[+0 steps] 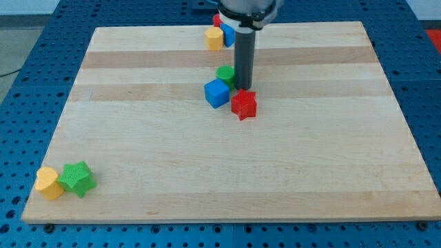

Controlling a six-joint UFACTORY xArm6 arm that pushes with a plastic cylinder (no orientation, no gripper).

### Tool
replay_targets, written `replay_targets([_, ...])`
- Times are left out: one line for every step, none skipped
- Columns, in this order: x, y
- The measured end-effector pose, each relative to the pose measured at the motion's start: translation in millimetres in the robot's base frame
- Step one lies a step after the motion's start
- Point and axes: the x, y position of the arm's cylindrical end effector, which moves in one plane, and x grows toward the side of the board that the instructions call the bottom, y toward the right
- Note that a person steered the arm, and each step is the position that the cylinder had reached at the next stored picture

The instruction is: Move the green circle towards the bottom left

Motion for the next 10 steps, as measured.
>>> replay_targets([-22.5, -18.5])
replay_targets([-40.3, -31.8])
replay_targets([-40.4, -53.0])
replay_targets([-36.3, -73.5])
replay_targets([-34.8, -99.0])
replay_targets([-32.9, -133.8])
replay_targets([-31.7, -156.5])
replay_targets([-25.5, -157.5])
replay_targets([-8.2, -157.6])
replay_targets([16.1, -157.6])
